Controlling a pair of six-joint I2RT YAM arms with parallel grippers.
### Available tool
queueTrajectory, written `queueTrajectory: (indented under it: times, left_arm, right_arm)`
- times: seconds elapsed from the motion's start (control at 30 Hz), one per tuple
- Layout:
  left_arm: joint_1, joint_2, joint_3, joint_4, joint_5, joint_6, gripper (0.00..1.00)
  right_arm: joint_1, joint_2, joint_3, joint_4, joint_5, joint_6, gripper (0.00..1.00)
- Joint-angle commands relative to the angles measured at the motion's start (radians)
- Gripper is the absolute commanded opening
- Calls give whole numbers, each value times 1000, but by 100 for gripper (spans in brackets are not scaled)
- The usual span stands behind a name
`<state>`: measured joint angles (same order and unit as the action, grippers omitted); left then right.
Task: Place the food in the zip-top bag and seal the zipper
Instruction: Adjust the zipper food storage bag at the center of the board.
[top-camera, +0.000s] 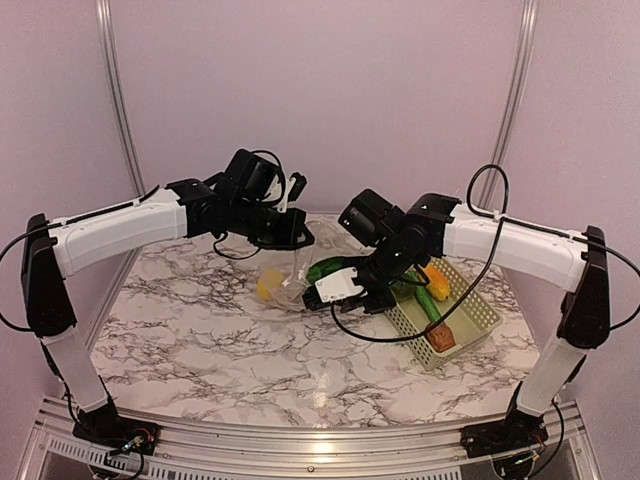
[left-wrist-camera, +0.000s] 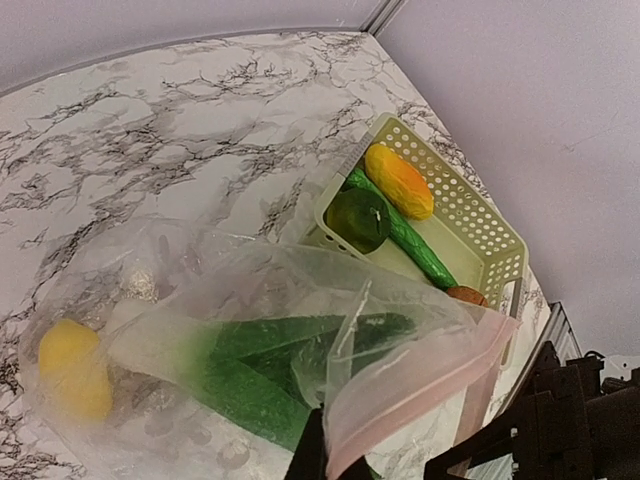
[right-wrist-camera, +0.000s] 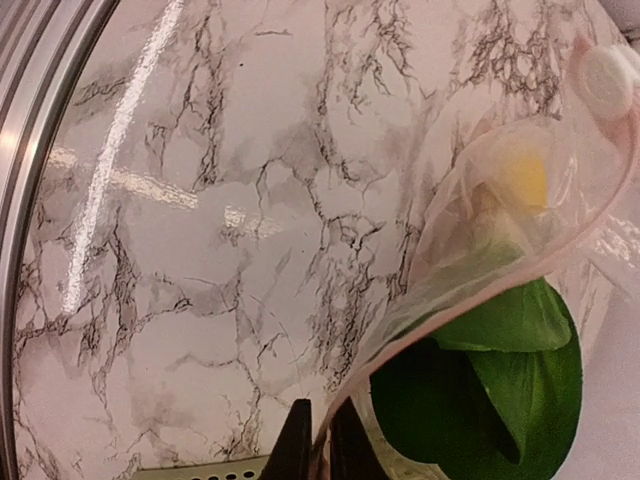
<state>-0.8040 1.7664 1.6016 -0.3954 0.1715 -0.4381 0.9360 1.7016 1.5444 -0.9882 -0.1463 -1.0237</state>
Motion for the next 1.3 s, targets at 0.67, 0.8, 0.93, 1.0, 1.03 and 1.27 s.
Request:
queueTrajectory:
  times: [0.67,0.8,0.93,1.0,1.03,1.27]
  left_arm:
    - [5,-38,193,-356,-84,109,30]
    - [5,-32,192,-436,-115,75,50]
    - [6,-51,171,-494,-127,58,48]
    - [5,-75,147,-494,-125,54,43]
    - [5,-82,142,-495,-127,53,42]
    - [5,-105,185,-512,-119,43,29]
  right_arm:
    - [15,23,354,-44,-73,50,0]
    - [15,32,358,-45,-66,45,0]
    - [15,30,347,-44,-77,57,0]
    - [14,29,346,-44,-79,59,0]
    - [15,29,347,-43,-78,59,0]
    - [15,38,349,-40,-78,72,0]
